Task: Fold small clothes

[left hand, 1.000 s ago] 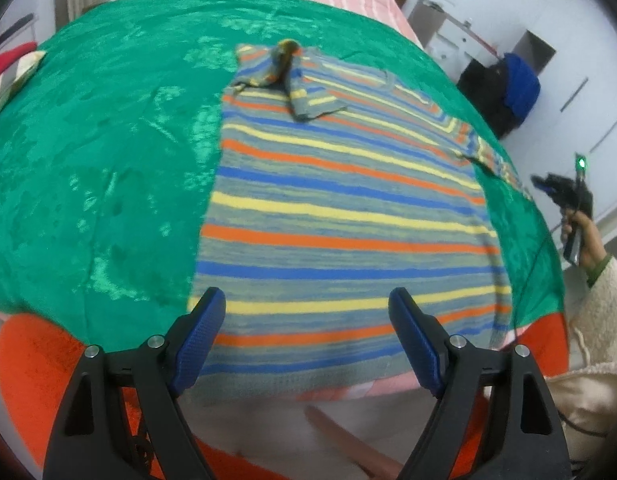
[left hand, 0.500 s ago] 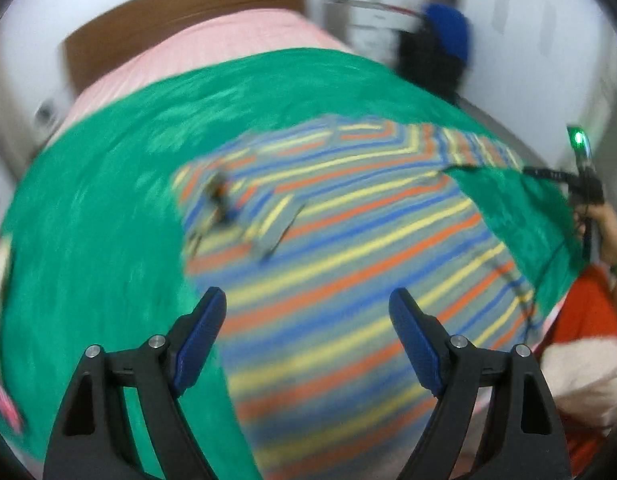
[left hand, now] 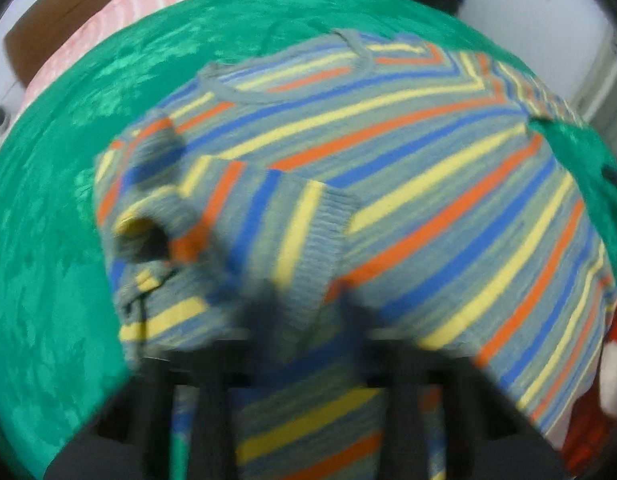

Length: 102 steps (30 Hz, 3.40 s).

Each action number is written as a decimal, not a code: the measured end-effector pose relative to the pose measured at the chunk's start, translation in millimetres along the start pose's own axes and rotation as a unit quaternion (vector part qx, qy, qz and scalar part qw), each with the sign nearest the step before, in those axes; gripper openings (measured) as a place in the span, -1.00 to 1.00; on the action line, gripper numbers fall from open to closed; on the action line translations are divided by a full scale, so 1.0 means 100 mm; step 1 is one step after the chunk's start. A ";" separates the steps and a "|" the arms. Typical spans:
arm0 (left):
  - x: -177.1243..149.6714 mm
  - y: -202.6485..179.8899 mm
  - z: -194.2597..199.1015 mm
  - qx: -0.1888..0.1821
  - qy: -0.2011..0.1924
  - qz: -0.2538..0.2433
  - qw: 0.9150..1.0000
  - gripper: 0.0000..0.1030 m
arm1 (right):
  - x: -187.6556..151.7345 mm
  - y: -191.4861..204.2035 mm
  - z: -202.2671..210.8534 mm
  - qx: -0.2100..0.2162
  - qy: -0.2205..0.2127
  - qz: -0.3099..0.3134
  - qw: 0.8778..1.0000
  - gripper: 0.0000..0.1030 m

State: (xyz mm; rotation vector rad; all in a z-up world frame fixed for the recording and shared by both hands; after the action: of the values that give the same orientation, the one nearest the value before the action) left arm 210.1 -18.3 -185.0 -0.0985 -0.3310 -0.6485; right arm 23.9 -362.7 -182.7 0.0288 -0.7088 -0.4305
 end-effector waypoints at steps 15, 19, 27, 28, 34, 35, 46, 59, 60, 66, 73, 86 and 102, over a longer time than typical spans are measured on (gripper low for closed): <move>-1.10 2.41 1.22 0.058 -0.153 0.411 0.897 -0.99 | -0.03 0.05 -0.09 -0.010 -0.001 0.000 1.000 -0.03; -1.42 2.65 1.01 0.097 -0.121 0.444 0.883 -1.00 | -0.05 0.07 -0.11 -0.016 0.001 0.007 1.000 0.00; -1.85 2.91 0.92 0.121 -0.102 0.488 0.859 -1.00 | -0.07 0.08 -0.15 -0.024 0.006 0.013 1.000 0.02; -1.87 2.92 0.90 0.122 -0.099 0.489 0.858 -1.00 | -0.07 0.09 -0.16 -0.024 0.006 0.014 1.000 0.03; -1.92 2.95 0.67 0.134 -0.069 0.494 0.856 -1.00 | -0.07 0.08 -0.17 -0.028 0.008 0.016 0.999 0.03; -1.93 2.96 0.64 0.134 -0.067 0.496 0.855 -1.00 | -0.07 0.08 -0.18 -0.028 0.009 0.017 0.999 0.04; -2.09 2.73 0.88 0.117 -0.098 0.495 0.855 0.20 | -0.07 0.11 -0.18 -0.023 0.009 0.024 0.999 0.23; -1.54 1.33 0.67 0.046 -0.119 0.246 0.961 0.68 | -0.08 0.16 -0.16 -0.027 0.002 0.033 0.999 0.33; -1.50 1.26 0.61 0.047 -0.118 0.227 0.966 0.68 | -0.08 0.16 -0.16 -0.029 0.001 0.034 0.999 0.33; -1.26 1.37 0.64 0.054 -0.172 0.227 0.957 0.71 | -0.09 0.18 -0.20 -0.034 -0.001 0.040 0.999 0.41; -1.24 1.75 0.26 0.070 -0.134 0.264 0.953 0.96 | -0.11 0.24 -0.29 -0.047 -0.004 0.053 0.997 0.59; -1.23 1.65 0.24 0.118 -0.126 0.239 0.955 0.99 | -0.14 0.26 -0.34 -0.054 -0.011 0.064 0.996 0.74; -1.24 1.61 0.33 0.080 -0.056 0.239 0.966 0.95 | -0.12 0.27 -0.32 -0.054 0.003 0.075 0.996 0.76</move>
State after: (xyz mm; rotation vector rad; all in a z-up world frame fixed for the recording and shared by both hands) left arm 206.6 187.1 -192.6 -0.0581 -0.4488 -0.1364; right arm 45.9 -336.5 -209.8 -0.1248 -0.6753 -0.3251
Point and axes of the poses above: each gripper's, at about its wrist camera, not at the fingertips, and z roughly against the way its jaws point, y to its left, x to its top, the point moved 5 cm from there along -z, roughly the way its jaws point, and after that the axes turned 6 degrees about y, right-handed, at the moved point
